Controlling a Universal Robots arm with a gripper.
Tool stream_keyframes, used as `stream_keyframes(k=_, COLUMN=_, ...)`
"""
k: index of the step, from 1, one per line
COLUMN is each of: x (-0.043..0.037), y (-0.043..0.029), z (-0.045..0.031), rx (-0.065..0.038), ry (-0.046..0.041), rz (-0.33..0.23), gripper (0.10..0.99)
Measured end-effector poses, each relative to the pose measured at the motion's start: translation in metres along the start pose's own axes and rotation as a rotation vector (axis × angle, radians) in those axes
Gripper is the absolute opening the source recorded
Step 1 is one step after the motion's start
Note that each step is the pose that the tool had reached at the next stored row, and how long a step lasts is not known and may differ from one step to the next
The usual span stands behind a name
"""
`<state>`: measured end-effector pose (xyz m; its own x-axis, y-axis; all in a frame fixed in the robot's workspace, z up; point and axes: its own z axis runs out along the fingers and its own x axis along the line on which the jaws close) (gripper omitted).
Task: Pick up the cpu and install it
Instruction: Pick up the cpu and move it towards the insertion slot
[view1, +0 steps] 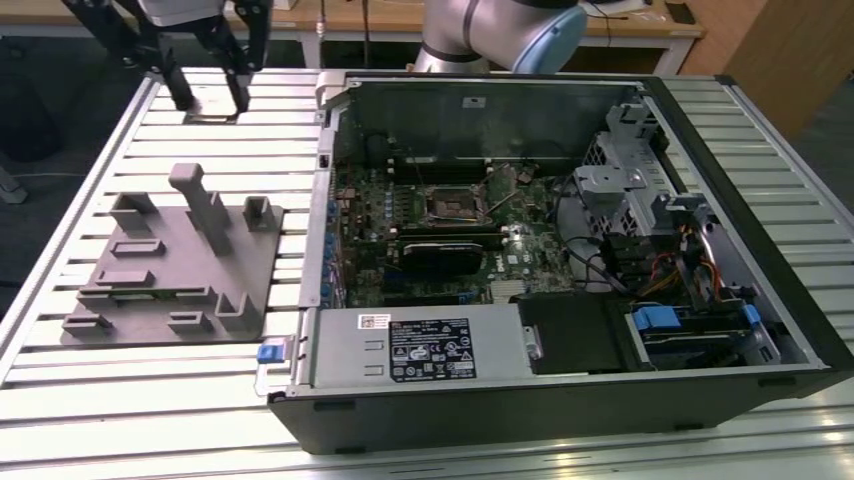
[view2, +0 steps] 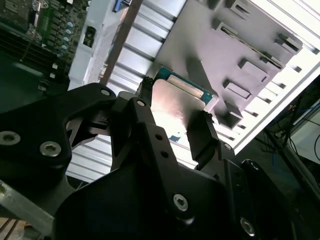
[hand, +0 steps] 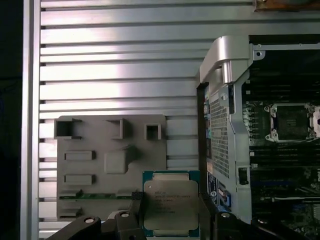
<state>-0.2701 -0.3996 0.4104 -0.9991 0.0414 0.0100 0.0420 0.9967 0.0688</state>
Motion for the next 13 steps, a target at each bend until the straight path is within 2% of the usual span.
stream_keyframes(k=5, x=-0.0189, y=0.0008, z=0.0002, rx=-0.001, ry=-0.0001, rz=0.000, gripper=0.529)
stream_keyframes(k=13, x=-0.0352, y=0.0015, z=0.0002, rx=-0.006, ry=0.0002, rz=0.000, gripper=0.529)
